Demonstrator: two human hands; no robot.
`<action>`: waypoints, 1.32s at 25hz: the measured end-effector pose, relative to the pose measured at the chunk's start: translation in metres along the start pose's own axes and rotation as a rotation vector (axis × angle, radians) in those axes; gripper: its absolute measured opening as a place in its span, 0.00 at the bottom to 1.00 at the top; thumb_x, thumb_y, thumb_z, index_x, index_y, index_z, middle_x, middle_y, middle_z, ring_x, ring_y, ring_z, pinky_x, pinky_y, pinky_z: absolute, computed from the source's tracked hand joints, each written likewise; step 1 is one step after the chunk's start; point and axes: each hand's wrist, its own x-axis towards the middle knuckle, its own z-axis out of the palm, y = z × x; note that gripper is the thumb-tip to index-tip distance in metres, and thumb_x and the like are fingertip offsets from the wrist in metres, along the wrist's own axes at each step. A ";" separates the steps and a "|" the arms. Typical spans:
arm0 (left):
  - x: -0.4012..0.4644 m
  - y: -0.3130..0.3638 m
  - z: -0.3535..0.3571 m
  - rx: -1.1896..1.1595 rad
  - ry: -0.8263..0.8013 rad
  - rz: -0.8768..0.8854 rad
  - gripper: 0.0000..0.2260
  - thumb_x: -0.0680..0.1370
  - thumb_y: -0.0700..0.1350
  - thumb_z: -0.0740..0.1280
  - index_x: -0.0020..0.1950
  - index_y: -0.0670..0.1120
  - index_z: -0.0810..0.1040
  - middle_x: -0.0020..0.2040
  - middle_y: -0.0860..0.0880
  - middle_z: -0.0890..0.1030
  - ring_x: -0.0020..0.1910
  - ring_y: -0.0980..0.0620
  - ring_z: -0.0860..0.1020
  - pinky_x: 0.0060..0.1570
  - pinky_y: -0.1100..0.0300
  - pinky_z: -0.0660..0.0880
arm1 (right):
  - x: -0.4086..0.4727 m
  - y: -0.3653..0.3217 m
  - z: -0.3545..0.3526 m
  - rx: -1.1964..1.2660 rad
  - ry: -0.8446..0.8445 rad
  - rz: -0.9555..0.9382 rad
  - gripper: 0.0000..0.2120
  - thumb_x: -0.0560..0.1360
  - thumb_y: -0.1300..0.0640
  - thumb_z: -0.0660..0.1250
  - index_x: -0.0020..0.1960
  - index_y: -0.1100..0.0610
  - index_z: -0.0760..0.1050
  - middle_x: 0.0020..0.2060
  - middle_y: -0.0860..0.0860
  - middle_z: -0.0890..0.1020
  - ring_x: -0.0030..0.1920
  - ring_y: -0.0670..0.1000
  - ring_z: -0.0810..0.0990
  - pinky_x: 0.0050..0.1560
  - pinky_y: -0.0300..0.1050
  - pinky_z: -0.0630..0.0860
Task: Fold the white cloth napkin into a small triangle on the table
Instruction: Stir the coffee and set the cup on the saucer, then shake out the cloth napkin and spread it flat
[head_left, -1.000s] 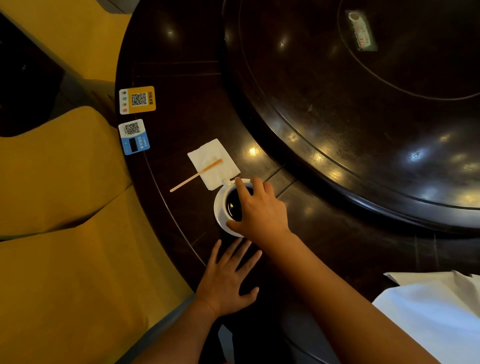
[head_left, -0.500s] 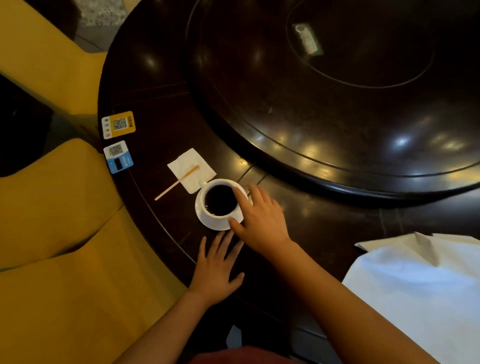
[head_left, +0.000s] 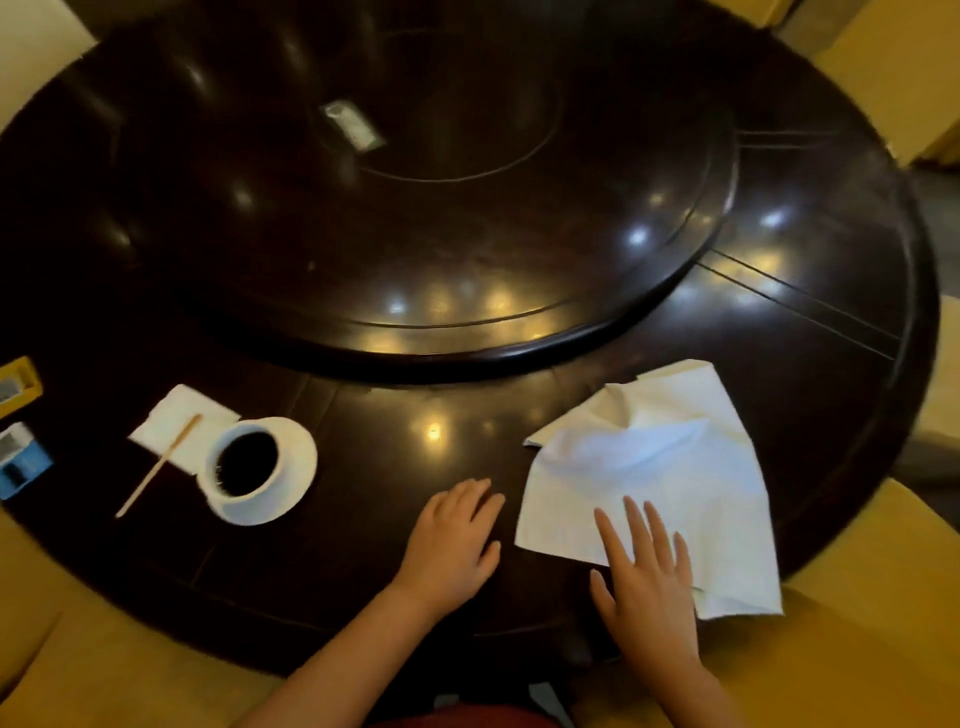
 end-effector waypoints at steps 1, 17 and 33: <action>0.011 0.013 0.004 0.020 -0.080 0.057 0.24 0.75 0.52 0.60 0.70 0.47 0.67 0.71 0.44 0.67 0.70 0.44 0.65 0.67 0.49 0.62 | -0.005 0.015 0.005 -0.023 -0.045 0.049 0.42 0.59 0.47 0.77 0.69 0.53 0.65 0.67 0.62 0.70 0.68 0.65 0.65 0.61 0.65 0.62; 0.080 0.058 0.011 0.053 -0.170 0.168 0.08 0.78 0.42 0.59 0.54 0.45 0.75 0.53 0.48 0.77 0.54 0.48 0.75 0.47 0.56 0.73 | 0.011 0.067 -0.002 0.456 -0.050 0.152 0.02 0.74 0.57 0.67 0.43 0.54 0.75 0.37 0.49 0.80 0.37 0.49 0.77 0.33 0.40 0.74; 0.055 0.029 -0.211 -0.484 -0.252 0.151 0.08 0.74 0.43 0.70 0.39 0.56 0.81 0.37 0.59 0.82 0.40 0.62 0.80 0.41 0.69 0.73 | 0.082 0.004 -0.173 0.837 -0.140 -0.255 0.16 0.69 0.67 0.66 0.37 0.45 0.76 0.38 0.46 0.81 0.42 0.43 0.79 0.43 0.35 0.77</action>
